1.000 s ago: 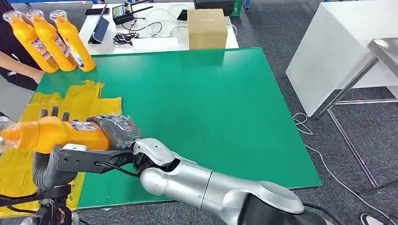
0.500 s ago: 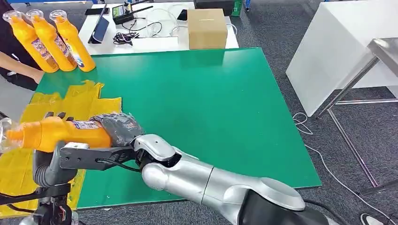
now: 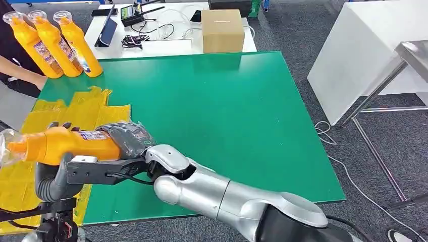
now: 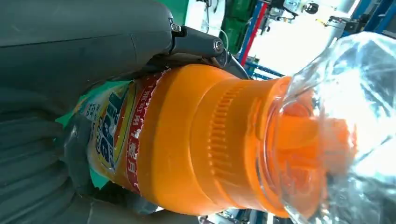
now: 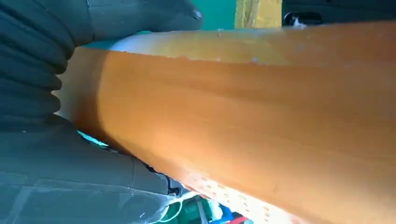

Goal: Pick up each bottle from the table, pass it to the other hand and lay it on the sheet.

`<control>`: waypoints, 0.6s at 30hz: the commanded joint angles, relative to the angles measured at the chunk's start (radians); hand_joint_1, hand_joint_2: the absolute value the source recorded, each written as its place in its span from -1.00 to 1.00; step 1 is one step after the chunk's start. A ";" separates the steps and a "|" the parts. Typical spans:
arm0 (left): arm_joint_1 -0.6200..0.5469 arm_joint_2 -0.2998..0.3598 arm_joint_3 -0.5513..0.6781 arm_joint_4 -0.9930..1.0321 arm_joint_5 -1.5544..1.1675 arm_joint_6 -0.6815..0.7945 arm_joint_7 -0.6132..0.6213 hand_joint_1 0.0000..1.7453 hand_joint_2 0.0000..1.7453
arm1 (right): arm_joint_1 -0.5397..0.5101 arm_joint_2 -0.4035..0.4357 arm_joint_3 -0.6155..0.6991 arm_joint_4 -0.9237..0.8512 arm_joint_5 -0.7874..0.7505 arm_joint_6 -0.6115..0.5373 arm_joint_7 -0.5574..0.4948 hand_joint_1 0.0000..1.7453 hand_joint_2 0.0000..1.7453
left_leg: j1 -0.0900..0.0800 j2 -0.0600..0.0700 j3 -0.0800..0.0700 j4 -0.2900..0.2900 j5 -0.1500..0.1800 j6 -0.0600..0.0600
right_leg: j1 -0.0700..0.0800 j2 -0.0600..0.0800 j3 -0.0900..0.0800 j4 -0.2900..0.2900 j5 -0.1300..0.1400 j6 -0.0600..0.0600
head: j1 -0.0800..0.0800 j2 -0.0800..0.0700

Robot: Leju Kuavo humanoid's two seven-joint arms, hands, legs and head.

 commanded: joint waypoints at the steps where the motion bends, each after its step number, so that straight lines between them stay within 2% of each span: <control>1: -0.024 0.021 -0.072 0.056 0.000 -0.010 0.017 1.00 1.00 | 0.000 0.020 0.009 0.016 0.022 0.053 -0.023 1.00 1.00 | 0.001 -0.001 0.003 0.000 -0.001 -0.001 | 0.001 -0.001 0.004 0.000 -0.001 0.000 | 0.000 0.000; 2: -0.024 0.021 -0.072 0.056 0.001 -0.011 0.017 1.00 1.00 | -0.005 0.020 0.014 0.017 0.032 0.054 -0.024 0.70 1.00 | 0.000 -0.001 0.002 0.000 -0.001 -0.001 | 0.000 -0.001 0.003 0.000 -0.001 0.000 | 0.000 0.000; 3: -0.025 0.020 -0.073 0.056 0.002 -0.011 0.017 1.00 1.00 | -0.003 0.020 0.008 0.021 0.042 0.051 -0.023 -1.00 1.00 | 0.001 -0.001 0.004 0.000 -0.001 -0.001 | 0.001 -0.001 0.004 -0.001 -0.002 0.000 | 0.000 0.000; 4: -0.024 0.020 -0.072 0.056 0.003 -0.011 0.016 1.00 1.00 | -0.002 0.020 0.004 0.021 0.040 0.051 -0.022 -1.00 -1.00 | 0.000 -0.001 0.002 0.000 -0.001 -0.001 | 0.000 -0.001 0.003 0.000 -0.001 0.000 | 0.000 0.000; 9: -0.023 0.020 -0.065 0.052 0.005 -0.010 0.015 1.00 1.00 | -0.003 0.020 -0.013 0.025 0.044 0.060 -0.023 -1.00 -1.00 | 0.001 -0.002 0.003 0.000 -0.001 -0.001 | 0.000 -0.002 0.003 -0.001 -0.001 0.000 | 0.000 0.000; 12: -0.008 0.020 -0.049 0.038 0.007 -0.009 0.011 1.00 1.00 | 0.048 0.010 -0.056 0.025 0.122 0.065 -0.064 -1.00 -1.00 | 0.000 -0.002 0.003 -0.001 0.000 -0.001 | 0.000 -0.003 0.004 -0.001 -0.001 0.000 | 0.000 0.000; 18: -0.013 0.015 -0.050 0.041 0.005 -0.006 0.010 1.00 1.00 | 0.043 0.020 -0.071 0.018 0.148 0.072 -0.045 -1.00 -1.00 | 0.001 -0.001 0.003 0.000 -0.001 -0.001 | 0.001 -0.002 0.003 -0.001 -0.001 0.000 | 0.000 0.000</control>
